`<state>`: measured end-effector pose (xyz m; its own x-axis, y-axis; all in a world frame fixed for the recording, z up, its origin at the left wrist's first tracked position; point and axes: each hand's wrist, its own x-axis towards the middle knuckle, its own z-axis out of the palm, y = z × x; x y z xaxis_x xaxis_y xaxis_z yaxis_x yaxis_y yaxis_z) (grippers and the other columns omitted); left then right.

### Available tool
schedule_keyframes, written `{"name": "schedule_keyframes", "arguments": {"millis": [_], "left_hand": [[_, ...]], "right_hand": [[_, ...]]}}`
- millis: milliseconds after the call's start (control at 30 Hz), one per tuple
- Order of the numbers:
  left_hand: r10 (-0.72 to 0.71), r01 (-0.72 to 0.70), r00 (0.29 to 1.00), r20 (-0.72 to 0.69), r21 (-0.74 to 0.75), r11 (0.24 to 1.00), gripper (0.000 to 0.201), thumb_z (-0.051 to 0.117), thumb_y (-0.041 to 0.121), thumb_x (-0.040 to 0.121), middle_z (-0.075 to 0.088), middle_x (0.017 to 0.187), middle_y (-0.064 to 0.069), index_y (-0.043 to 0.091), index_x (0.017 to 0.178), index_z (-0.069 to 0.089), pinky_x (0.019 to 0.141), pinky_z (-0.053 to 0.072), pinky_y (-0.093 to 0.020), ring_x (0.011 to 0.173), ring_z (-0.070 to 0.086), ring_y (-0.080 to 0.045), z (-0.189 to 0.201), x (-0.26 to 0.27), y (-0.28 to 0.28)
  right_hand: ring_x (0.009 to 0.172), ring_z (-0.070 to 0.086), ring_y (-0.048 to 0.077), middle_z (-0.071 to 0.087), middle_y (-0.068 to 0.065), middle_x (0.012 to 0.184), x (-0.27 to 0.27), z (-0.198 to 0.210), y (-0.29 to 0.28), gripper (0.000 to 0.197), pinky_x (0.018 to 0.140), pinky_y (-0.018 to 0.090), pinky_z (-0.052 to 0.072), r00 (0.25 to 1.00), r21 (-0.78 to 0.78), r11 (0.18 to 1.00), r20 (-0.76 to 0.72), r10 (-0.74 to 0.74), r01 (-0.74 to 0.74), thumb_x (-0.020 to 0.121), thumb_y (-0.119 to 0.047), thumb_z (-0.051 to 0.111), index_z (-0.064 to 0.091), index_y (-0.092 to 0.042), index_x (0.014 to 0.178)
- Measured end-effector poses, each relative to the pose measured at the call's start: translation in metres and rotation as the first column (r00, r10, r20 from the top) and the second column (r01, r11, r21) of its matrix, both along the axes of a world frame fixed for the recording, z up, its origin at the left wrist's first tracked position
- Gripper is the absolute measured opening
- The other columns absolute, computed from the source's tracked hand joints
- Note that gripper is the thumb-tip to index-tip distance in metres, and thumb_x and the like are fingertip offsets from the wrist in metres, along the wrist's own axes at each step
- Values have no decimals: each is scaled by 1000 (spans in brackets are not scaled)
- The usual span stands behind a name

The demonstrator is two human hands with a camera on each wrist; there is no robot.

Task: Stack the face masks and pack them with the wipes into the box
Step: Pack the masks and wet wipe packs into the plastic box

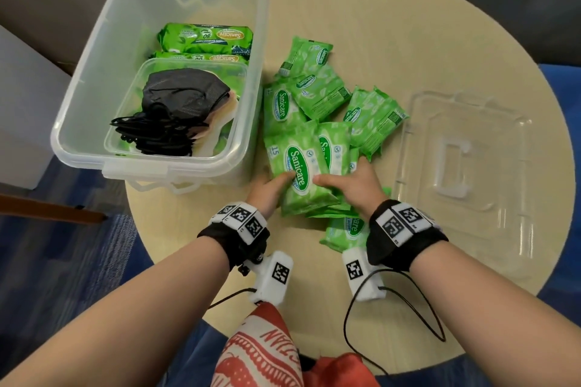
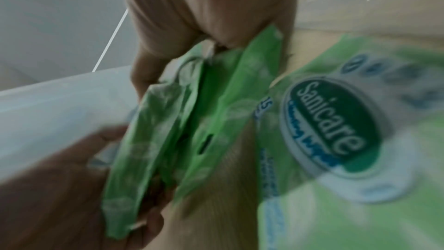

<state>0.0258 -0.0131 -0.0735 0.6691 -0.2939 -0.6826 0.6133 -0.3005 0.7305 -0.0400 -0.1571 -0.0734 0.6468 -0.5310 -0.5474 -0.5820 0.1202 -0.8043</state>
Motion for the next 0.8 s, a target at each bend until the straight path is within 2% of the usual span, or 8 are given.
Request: {"name": "schedule_keyframes", "arguments": {"millis": [67, 133, 233, 400, 533, 600, 700, 800], "left_hand": [[-87, 80, 995, -44, -128, 989, 18, 61, 18, 87, 72, 83, 3, 16, 104, 59, 72, 54, -28, 76, 68, -14, 5, 0, -1], [-129, 128, 992, 9, -210, 969, 33, 71, 13, 72, 73, 89, 0, 16, 102, 60, 80, 55, -36, 85, 69, -20, 10, 2, 1], [-249, 277, 958, 145, -224, 934, 51, 73, 3, 61, 72, 94, -2, 5, 109, 59, 77, 55, -29, 88, 69, -16, 9, 7, 6], [-267, 345, 902, 340, -193, 919, 90, 80, 15, 53, 60, 116, -4, -5, 131, 39, 87, 48, -20, 98, 62, 2, -3, 0, 17], [-305, 404, 849, 431, -157, 901, 93, 66, -6, 64, 43, 127, 9, 6, 142, 18, 90, 39, -6, 104, 49, 20, -11, -6, 25], [-339, 439, 822, 457, -130, 889, 101, 65, -19, 65, 33, 128, 15, 1, 145, 6, 84, 38, -1, 102, 43, 28, -14, -3, 24], [-352, 453, 809, 471, -120, 883, 109, 64, -8, 56, 28, 137, 9, 0, 145, 2, 85, 37, 0, 114, 41, 22, -15, 3, 18], [-349, 447, 814, 463, -117, 887, 105, 58, -3, 55, 36, 137, -1, 5, 146, 7, 88, 39, -5, 110, 48, 13, -14, 7, 13]], "right_hand": [[112, 58, 28, 59, 7, 124, -10, -6, -2, 109, 96, 52, 47, 995, 87, 996, 103, 5, -14, 35, -44, 94, 40, -13, 125], [107, 63, 27, 62, 9, 118, -16, 4, -3, 89, 91, 51, 50, 975, 111, 990, 213, 56, -81, 47, -19, 93, 42, -16, 121], [102, 61, 12, 59, -2, 111, -17, 10, -2, 76, 93, 32, 51, 928, 64, 974, 320, 188, -219, 61, 13, 78, 38, -20, 116], [94, 54, -8, 53, 2, 110, -16, 4, 17, 78, 85, 15, 45, 867, -29, 955, 412, 281, -296, 53, 16, 67, 38, -21, 116], [100, 51, 13, 48, -6, 111, -14, -4, 27, 82, 84, 37, 50, 870, -65, 943, 367, 328, -327, 52, 6, 68, 40, -28, 120], [90, 57, 6, 49, -9, 105, -9, -7, 28, 82, 76, 25, 53, 893, 15, 948, 341, 294, -318, 68, 13, 66, 34, -23, 135], [76, 57, 11, 52, 1, 99, -1, -6, 29, 67, 62, 28, 47, 925, 188, 946, 327, 193, -264, 83, 13, 51, 32, -23, 135], [81, 56, 2, 54, 3, 101, 0, -9, 26, 73, 74, 25, 48, 934, 117, 965, 302, 190, -234, 64, 20, 63, 38, -15, 121]]}}
